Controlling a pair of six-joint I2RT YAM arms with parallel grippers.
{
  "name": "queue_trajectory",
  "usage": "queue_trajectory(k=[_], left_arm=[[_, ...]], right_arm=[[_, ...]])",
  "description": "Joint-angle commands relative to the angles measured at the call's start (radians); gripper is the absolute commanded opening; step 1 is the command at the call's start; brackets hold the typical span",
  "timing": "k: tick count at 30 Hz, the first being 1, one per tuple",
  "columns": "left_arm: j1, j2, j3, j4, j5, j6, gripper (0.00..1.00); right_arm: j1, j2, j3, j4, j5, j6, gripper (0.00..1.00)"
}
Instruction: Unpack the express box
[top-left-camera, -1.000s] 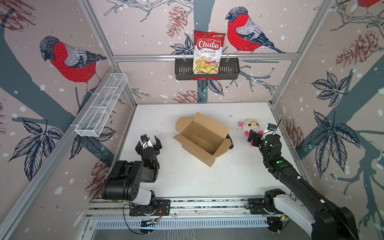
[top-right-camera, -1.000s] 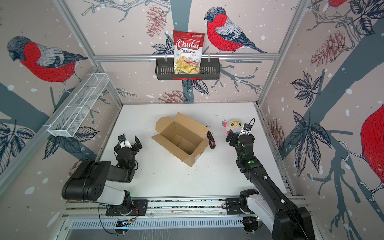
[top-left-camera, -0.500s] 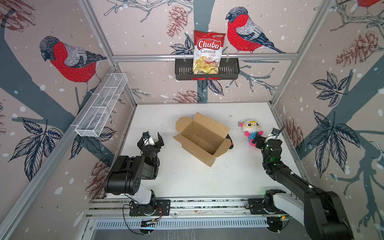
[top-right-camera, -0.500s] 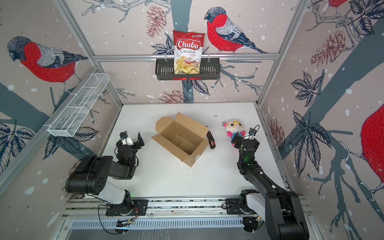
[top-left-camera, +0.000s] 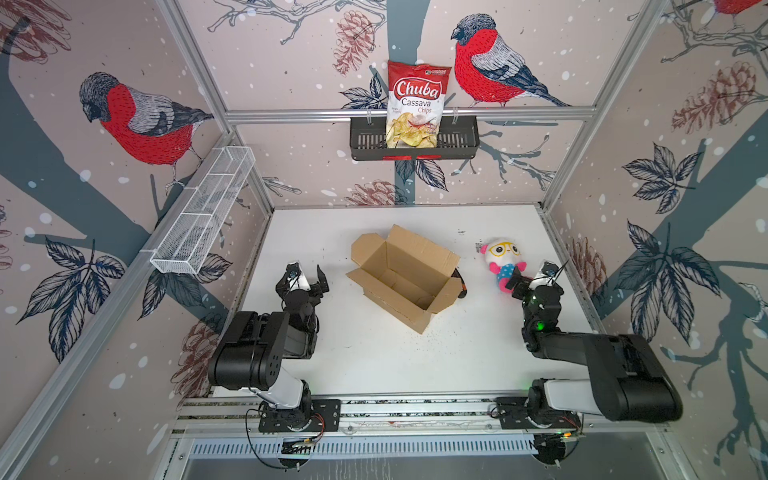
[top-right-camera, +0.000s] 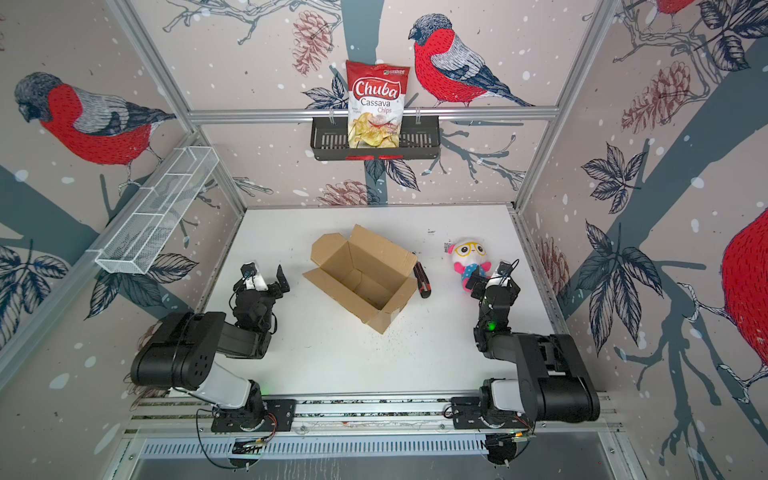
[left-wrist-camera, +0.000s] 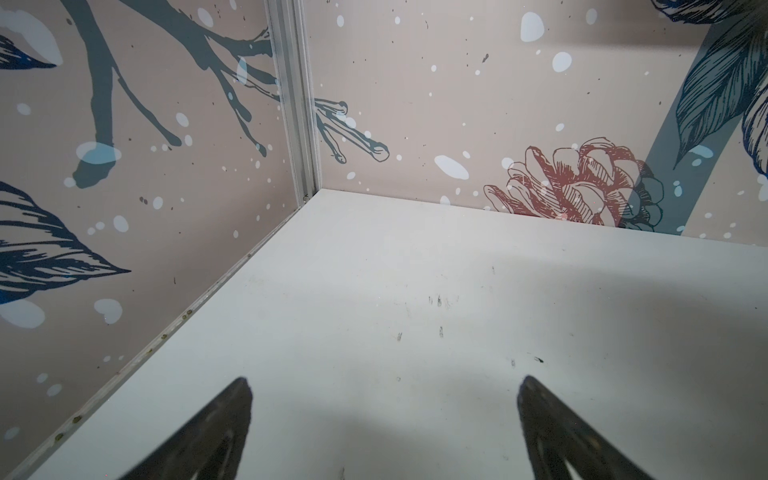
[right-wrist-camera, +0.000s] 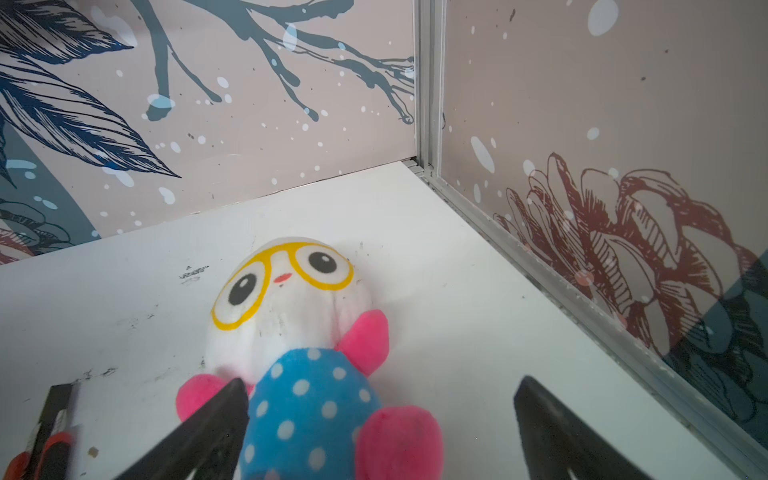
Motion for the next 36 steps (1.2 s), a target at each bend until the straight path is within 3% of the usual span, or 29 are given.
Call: queue_trajectory(k=[1,4,36], left_arm=[[-0.001,0.001,0.004,0.021,-0.002,0.006,0.98],[0.000,0.002,0.004,0.021,-0.003,0.008,0.98],[-0.001,0.003,0.009,0.015,-0.002,0.008,0.98]], right_arm=[[0.003,0.096,-0.006,0.220,-0.018,-0.036,1.00],[0.001,0.067,0.035,0.083,-0.016,-0.018,1.00],[-0.007,0.073,0.034,0.097,-0.024,-0.016,1.00]])
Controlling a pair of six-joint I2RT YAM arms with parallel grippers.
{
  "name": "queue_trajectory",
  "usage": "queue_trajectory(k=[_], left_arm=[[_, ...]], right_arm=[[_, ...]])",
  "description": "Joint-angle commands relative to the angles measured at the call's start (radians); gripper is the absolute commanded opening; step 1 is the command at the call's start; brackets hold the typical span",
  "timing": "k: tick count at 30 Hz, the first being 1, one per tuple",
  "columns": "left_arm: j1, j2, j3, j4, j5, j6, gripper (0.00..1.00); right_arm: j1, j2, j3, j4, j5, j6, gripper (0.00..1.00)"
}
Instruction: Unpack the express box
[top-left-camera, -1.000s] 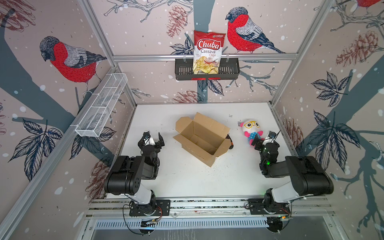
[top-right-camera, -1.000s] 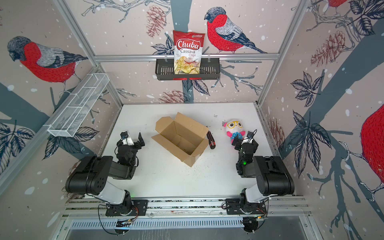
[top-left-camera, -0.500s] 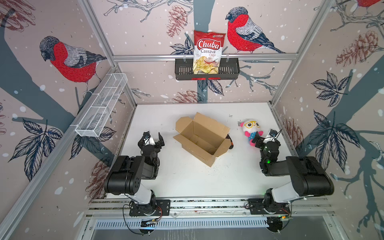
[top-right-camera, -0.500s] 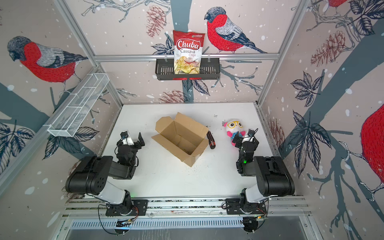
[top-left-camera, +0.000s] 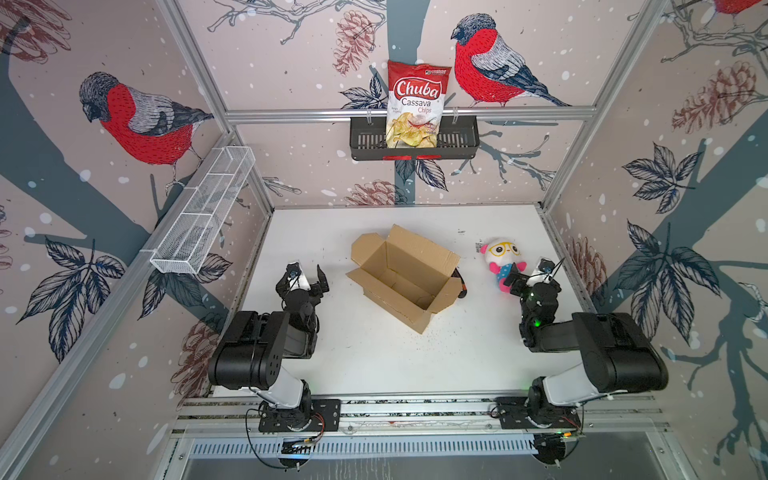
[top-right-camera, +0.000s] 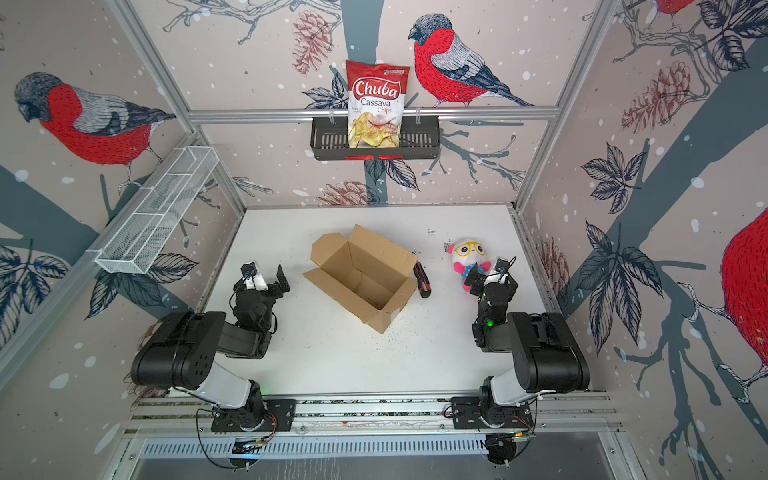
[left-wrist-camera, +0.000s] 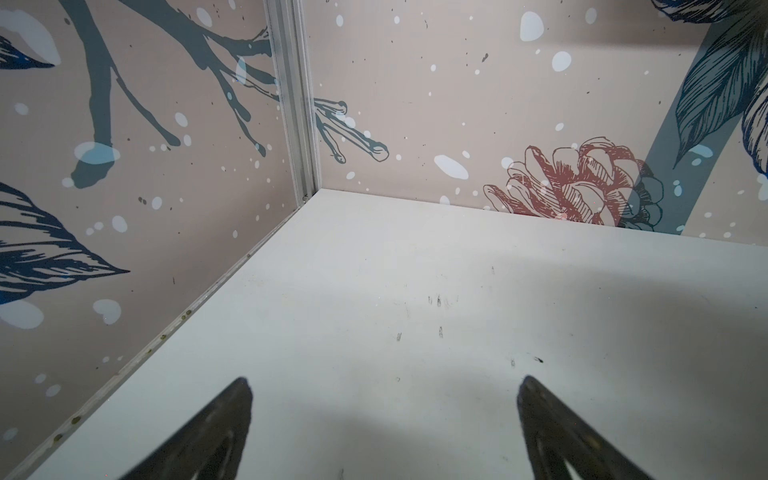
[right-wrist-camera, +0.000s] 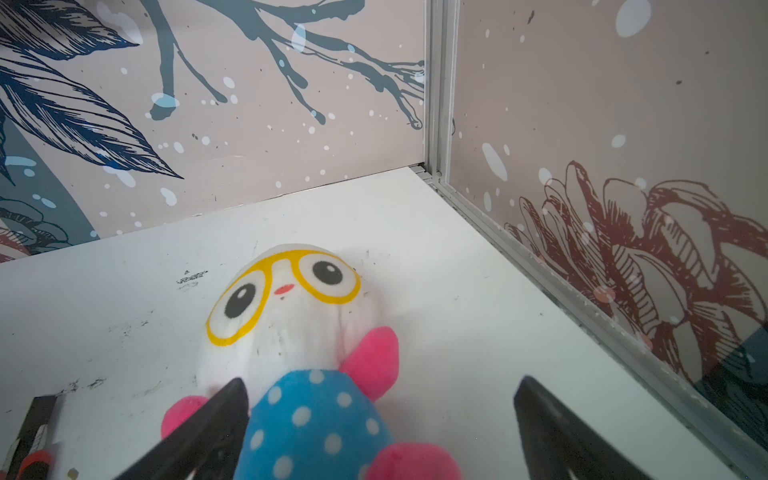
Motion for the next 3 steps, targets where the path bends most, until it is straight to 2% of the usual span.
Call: queue_trajectory(k=[1,3], left_arm=[[0.001,0.000,0.003,0.017,-0.001,0.007,0.98],[0.001,-0.001,0.004,0.019,-0.002,0.007,0.98]], right_arm=[[-0.002,-0.004,0.004,0.020,-0.005,-0.004,1.00],[-0.002,-0.005,0.004,0.019,-0.004,-0.004,1.00]])
